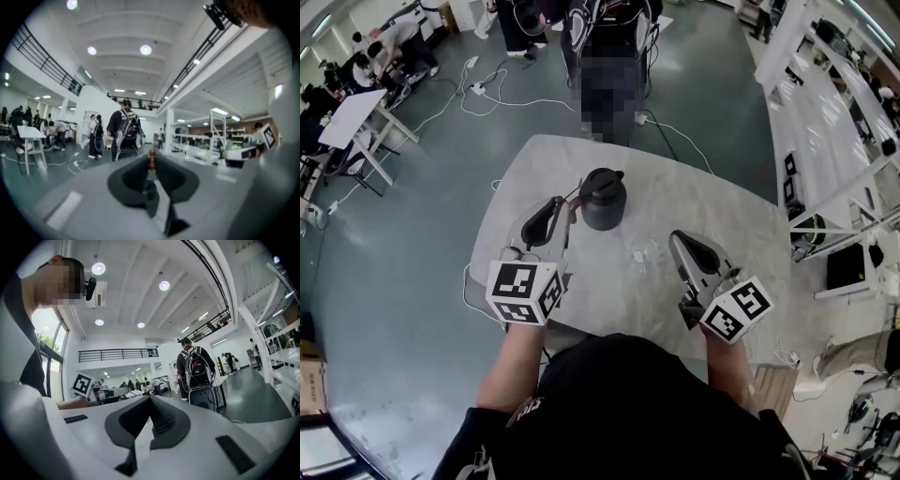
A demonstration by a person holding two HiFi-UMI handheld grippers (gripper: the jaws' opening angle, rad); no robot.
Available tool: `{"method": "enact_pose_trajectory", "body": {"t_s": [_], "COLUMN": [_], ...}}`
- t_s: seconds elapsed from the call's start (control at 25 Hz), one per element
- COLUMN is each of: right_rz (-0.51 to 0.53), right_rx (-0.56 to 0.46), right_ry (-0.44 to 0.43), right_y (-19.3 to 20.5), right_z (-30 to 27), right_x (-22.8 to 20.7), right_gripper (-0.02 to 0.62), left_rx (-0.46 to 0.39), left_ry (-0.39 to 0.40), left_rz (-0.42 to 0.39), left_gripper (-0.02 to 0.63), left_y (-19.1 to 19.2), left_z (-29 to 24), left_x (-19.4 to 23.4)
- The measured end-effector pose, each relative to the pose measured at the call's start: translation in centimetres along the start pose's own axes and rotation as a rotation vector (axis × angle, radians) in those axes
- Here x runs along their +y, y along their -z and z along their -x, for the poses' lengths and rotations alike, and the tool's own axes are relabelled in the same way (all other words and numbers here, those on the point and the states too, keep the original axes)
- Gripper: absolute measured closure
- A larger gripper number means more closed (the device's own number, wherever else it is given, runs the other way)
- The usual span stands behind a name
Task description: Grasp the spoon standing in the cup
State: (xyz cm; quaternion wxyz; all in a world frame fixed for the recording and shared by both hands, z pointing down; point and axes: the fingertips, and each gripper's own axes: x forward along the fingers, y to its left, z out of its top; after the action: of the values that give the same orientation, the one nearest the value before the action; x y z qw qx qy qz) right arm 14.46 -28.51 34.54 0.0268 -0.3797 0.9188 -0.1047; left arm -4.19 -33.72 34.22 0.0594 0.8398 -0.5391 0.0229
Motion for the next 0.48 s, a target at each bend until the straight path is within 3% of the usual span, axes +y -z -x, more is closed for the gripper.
{"method": "enact_pose_trajectory", "body": {"t_s": [0.2,0.48], "right_rz": [0.11,0.074], "right_rx": [0.035,0.038], "right_ry": [-0.044,-0.046], "right_y": [0.7,1.6], "right_z": [-0.6,-1.0], "right_x": [1.3,1.5], "right_gripper": [0.604,0.604], "left_rx": [0.009,0.021], "left_ry": [-0.005,-0.007], "left_rz": [-0.006,-0.013], "left_gripper": [0.551,0.551], "left_y": [0.4,0.7], "left_z": [0.5,0.9], "left_x": [0.1,0.3]}}
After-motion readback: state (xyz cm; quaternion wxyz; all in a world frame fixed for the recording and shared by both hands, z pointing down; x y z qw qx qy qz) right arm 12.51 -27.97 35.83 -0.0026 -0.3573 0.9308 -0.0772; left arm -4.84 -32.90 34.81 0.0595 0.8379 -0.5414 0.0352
